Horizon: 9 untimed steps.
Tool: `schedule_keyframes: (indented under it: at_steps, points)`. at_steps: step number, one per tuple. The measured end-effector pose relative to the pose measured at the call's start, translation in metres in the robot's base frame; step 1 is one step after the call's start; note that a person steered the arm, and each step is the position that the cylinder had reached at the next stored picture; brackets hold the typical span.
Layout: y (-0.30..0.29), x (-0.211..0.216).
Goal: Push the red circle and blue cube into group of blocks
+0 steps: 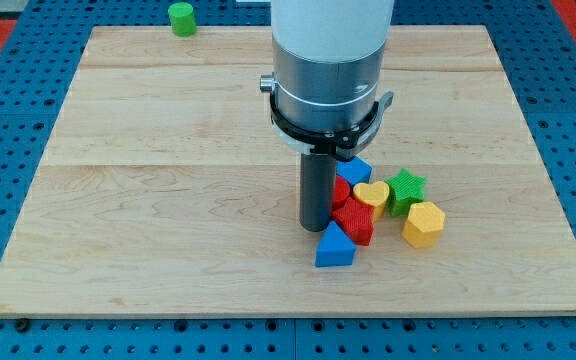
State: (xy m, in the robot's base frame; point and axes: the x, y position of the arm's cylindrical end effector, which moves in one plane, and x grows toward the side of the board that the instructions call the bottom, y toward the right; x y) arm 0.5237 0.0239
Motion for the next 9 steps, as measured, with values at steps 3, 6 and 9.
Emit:
schedule_keyframes:
  at_steps: [3,6,9]
  points:
    - [0.025,0.007]
    - [-0.074,-0.01]
    - [-0.021,-0.052]
